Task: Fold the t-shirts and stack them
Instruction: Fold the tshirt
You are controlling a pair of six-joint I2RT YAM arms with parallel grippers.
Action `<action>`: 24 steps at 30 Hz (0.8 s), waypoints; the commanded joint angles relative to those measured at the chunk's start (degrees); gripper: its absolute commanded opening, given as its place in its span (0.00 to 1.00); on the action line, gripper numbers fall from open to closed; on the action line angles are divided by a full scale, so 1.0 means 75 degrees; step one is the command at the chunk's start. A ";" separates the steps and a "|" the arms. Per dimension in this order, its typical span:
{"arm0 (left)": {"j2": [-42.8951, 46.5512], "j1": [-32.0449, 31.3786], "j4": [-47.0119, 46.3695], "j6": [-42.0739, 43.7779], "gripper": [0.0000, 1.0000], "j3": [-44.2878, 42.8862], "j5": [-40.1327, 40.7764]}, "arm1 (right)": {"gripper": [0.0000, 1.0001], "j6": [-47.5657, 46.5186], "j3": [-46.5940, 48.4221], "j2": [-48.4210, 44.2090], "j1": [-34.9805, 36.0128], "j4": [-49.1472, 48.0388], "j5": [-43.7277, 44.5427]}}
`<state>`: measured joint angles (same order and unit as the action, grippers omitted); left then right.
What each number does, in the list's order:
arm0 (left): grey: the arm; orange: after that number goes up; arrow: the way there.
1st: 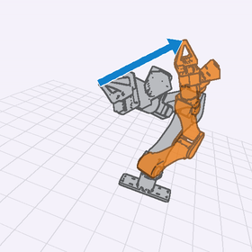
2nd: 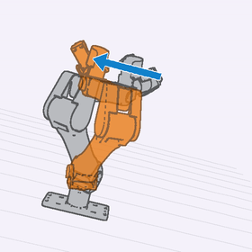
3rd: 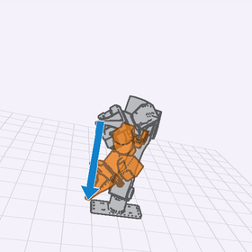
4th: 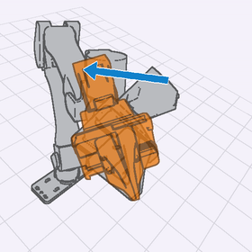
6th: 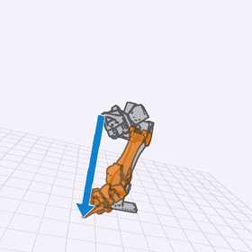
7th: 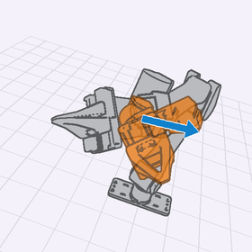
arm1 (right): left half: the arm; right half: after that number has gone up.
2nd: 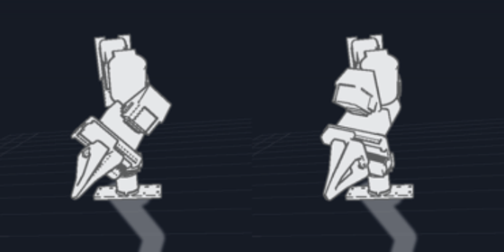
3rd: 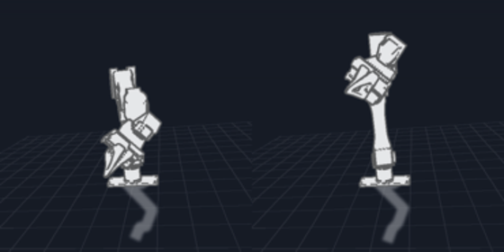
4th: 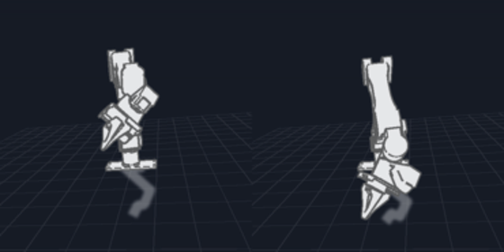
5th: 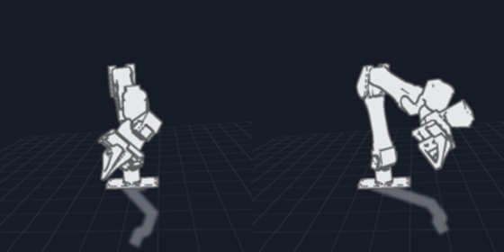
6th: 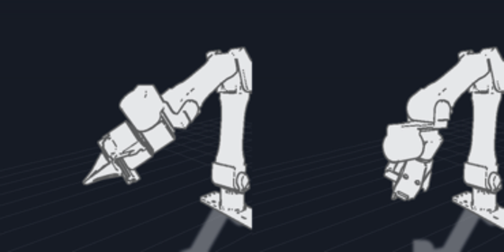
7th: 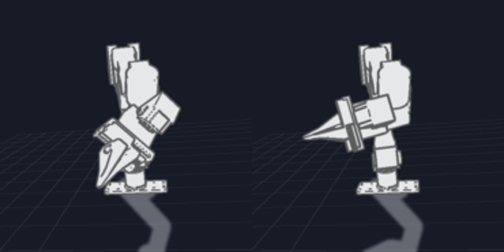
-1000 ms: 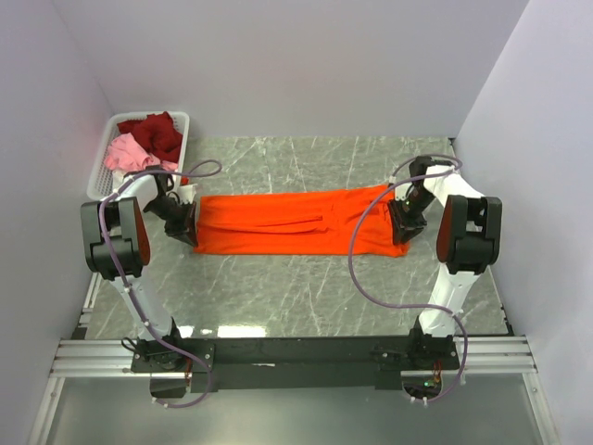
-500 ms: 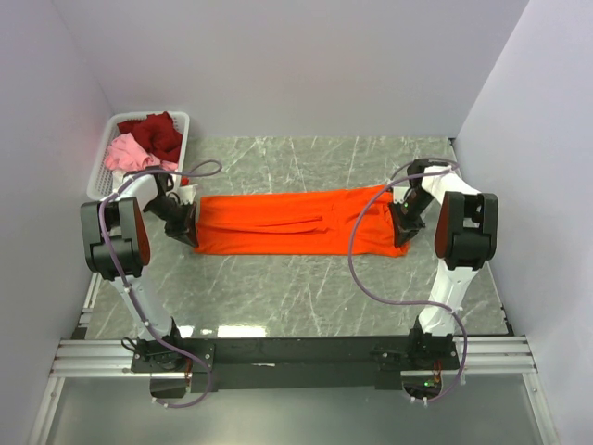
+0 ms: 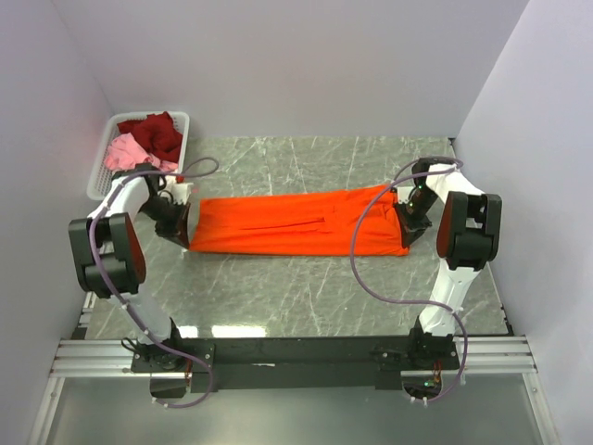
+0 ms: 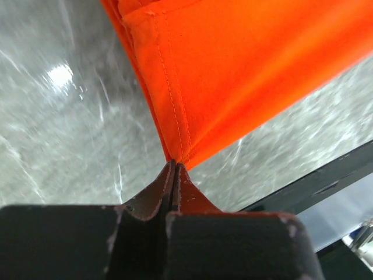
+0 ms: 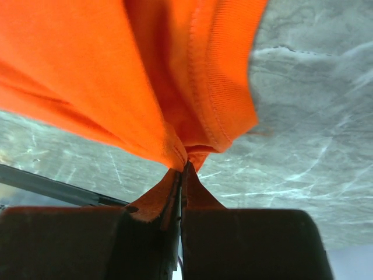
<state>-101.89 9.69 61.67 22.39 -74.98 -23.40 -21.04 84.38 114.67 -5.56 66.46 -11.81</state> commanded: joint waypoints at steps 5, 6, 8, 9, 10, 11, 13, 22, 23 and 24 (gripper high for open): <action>0.0120 0.0102 -0.0545 0.0378 0.00 0.1090 0.0671 | 0.00 -0.0113 0.0175 0.0120 -0.0055 -0.0013 0.0555; 0.0120 0.0102 -0.0628 0.0343 0.00 0.1172 0.0670 | 0.00 -0.0101 0.0187 0.0120 -0.0044 -0.0025 0.0579; 0.0004 0.0090 -0.0839 0.0214 0.00 0.1337 0.0636 | 0.00 -0.0113 0.0175 0.0179 -0.0032 -0.0060 0.0626; -0.0055 0.0090 -0.0898 0.0156 0.00 0.1372 0.0612 | 0.00 -0.0101 0.0187 0.0179 -0.0032 -0.0083 0.0696; -0.0114 0.0079 -0.0945 0.0027 0.01 0.1407 0.0565 | 0.00 -0.0101 0.0175 0.0191 -0.0043 -0.0141 0.0731; -0.0207 0.0090 -0.1038 -0.0032 0.01 0.1419 0.0542 | 0.00 -0.0101 0.0164 0.0214 -0.0032 -0.0177 0.0778; -0.0255 0.0090 -0.1062 -0.0149 0.09 0.1454 0.0413 | 0.00 -0.0055 0.0222 0.0284 -0.0032 -0.0282 0.0942; 0.0822 0.0090 -0.0899 0.0306 0.38 0.0777 -0.0779 | 0.03 0.0051 0.1509 0.1092 -0.0032 -0.0715 0.1737; 0.0939 0.0090 -0.0933 0.0331 0.38 0.0659 -0.0887 | 0.03 0.0028 0.1697 0.1325 -0.0032 -0.0774 0.2006; 0.0987 0.0079 -0.0980 0.0319 0.38 0.0542 -0.1004 | 0.04 0.0028 0.2198 0.1455 -0.0020 -0.0844 0.2148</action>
<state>-99.15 10.15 55.33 22.83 -66.19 -24.84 -20.64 94.06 123.39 -5.56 64.29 -1.76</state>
